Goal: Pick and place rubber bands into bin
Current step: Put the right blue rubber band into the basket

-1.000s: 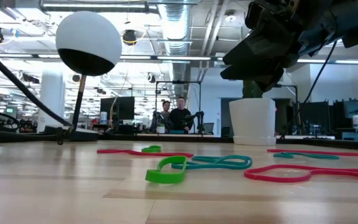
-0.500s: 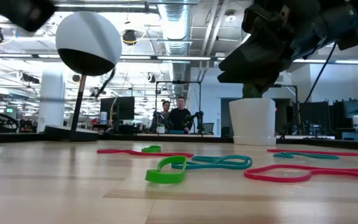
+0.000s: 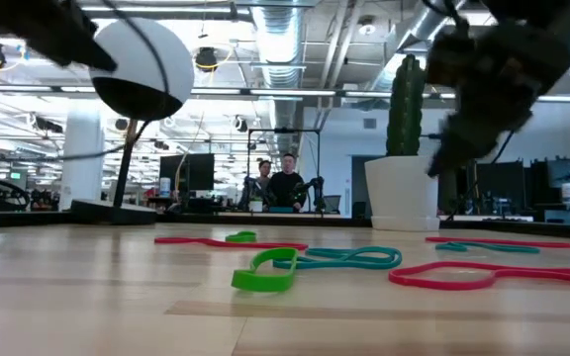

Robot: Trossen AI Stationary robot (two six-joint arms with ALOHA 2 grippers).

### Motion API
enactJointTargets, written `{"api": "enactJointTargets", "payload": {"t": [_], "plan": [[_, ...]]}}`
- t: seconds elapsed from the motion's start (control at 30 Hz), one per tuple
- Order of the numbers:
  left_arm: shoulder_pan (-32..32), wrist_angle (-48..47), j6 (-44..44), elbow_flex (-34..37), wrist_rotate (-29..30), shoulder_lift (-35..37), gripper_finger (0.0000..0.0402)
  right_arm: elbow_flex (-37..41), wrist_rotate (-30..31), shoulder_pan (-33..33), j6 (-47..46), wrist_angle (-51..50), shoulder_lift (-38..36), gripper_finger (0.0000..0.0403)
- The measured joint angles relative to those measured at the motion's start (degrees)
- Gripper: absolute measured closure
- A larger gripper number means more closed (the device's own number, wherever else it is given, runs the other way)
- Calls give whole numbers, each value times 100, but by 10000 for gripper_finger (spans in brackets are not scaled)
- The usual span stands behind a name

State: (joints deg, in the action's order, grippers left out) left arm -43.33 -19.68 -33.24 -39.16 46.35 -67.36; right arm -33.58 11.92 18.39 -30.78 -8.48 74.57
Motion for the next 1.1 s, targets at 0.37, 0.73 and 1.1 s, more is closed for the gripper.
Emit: {"api": "enactJointTargets", "payload": {"t": [0.37, 0.73, 1.1], "plan": [[9, 1322, 164, 767, 899, -14, 343, 2, 30, 39, -869, -658, 757, 275], [7, 1574, 1164, 767, 934, 27, 343, -33, 1121, 52, -780, -959, 1088, 275], [28, 2437, 2066, 765, 1118, 32, 343, 131, 1078, 57, -1751, -1044, 1159, 275]]}}
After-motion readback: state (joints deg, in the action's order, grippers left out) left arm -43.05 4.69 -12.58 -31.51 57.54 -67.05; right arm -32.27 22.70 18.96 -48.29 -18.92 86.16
